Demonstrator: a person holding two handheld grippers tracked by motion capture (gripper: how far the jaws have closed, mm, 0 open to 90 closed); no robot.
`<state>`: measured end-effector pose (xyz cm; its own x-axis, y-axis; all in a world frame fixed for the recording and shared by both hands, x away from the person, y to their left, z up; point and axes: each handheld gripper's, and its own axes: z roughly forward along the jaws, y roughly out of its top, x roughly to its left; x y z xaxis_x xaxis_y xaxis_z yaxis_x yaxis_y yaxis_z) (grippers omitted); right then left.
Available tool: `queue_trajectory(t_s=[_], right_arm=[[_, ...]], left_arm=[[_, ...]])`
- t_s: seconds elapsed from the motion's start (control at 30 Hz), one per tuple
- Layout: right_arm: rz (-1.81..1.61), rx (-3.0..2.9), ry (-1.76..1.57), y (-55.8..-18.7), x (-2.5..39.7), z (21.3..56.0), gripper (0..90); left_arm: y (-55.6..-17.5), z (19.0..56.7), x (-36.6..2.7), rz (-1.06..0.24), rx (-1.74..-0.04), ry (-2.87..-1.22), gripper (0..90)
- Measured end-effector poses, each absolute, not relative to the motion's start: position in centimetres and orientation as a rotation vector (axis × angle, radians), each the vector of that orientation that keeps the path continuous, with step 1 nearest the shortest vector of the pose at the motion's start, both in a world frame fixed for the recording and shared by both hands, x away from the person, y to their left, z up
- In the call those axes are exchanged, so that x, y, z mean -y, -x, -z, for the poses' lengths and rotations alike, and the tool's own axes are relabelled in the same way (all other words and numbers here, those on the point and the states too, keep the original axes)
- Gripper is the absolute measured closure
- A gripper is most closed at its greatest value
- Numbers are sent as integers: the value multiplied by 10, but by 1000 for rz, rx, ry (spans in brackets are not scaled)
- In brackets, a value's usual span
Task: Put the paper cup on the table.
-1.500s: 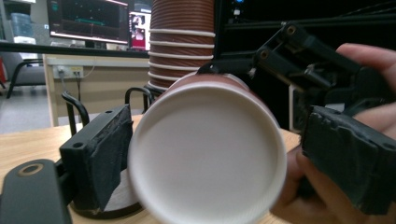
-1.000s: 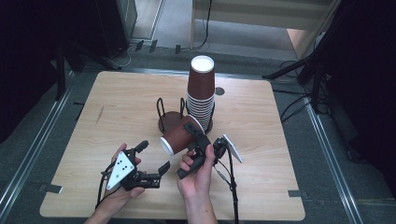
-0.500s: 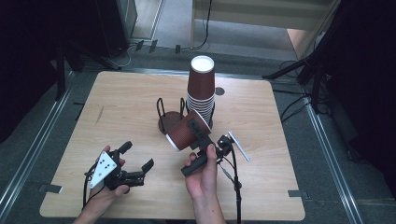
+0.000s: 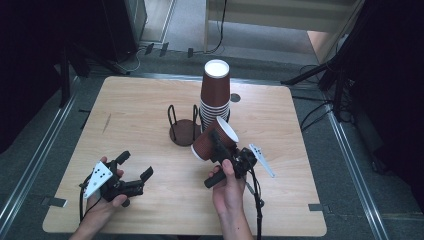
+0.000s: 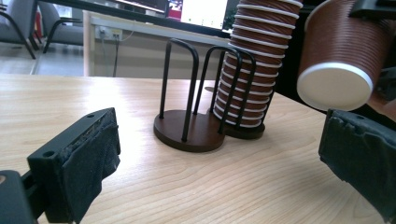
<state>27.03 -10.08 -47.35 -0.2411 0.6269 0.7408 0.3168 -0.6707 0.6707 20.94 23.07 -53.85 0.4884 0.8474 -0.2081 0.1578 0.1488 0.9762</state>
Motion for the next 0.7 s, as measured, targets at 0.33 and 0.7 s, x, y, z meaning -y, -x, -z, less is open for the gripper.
queue_trajectory(t_s=[0.33,0.7], right_arm=[[-1861,-1173,-1646,-267,123,478,133],[-1728,-1196,-1562,-269,141,483,131]], left_arm=[[-211,544,-240,-646,-1009,-1361,0],[-206,547,-265,-674,-1060,-1343,0]])
